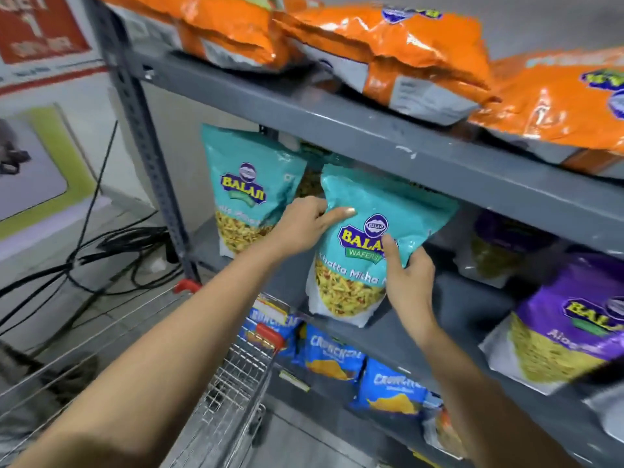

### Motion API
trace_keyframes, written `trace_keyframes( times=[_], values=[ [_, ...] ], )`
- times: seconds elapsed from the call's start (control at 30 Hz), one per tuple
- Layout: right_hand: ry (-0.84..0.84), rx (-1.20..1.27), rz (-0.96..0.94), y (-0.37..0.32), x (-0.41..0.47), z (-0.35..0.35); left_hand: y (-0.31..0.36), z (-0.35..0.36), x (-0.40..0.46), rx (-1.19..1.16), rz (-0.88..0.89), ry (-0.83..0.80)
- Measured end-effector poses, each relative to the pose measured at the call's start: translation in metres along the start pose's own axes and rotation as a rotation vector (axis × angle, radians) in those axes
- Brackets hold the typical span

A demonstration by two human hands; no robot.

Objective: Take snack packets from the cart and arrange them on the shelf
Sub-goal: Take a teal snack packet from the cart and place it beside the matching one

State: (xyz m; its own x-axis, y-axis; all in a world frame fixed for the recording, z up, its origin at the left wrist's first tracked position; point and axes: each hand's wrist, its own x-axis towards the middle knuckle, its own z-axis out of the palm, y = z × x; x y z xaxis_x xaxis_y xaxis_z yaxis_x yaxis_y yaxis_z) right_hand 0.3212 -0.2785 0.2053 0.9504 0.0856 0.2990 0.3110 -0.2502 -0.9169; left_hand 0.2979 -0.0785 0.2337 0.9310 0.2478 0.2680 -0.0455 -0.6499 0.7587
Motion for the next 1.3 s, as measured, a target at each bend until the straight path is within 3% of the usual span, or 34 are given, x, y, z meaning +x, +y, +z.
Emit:
trace_keyframes(
  times=[0.13,0.27,0.37,0.53,0.67,0.87,1.3],
  values=[
    [0.026,-0.004,0.063,0.025,0.016,0.009,-0.004,0.025,0.019,0.019,-0.013,0.094],
    [0.055,0.005,0.069,0.043,0.016,0.016,-0.015,0.040,0.015,-0.148,-0.072,0.136],
    [-0.064,0.063,0.108,0.059,0.014,0.012,-0.026,0.040,-0.003,-0.203,-0.046,0.208],
    [-0.331,0.070,0.215,0.106,-0.006,0.007,-0.084,0.041,-0.070,-0.175,-0.238,0.501],
    [-0.324,-0.011,0.232,0.122,-0.015,0.020,-0.130,0.032,-0.095,0.000,-0.468,0.754],
    [-0.278,-0.006,0.211,0.126,-0.009,0.034,-0.157,0.029,-0.076,0.041,-0.571,0.496],
    [-0.242,-0.097,0.192,0.118,-0.009,0.037,-0.161,0.036,-0.057,0.016,-0.559,0.629]
  ],
)
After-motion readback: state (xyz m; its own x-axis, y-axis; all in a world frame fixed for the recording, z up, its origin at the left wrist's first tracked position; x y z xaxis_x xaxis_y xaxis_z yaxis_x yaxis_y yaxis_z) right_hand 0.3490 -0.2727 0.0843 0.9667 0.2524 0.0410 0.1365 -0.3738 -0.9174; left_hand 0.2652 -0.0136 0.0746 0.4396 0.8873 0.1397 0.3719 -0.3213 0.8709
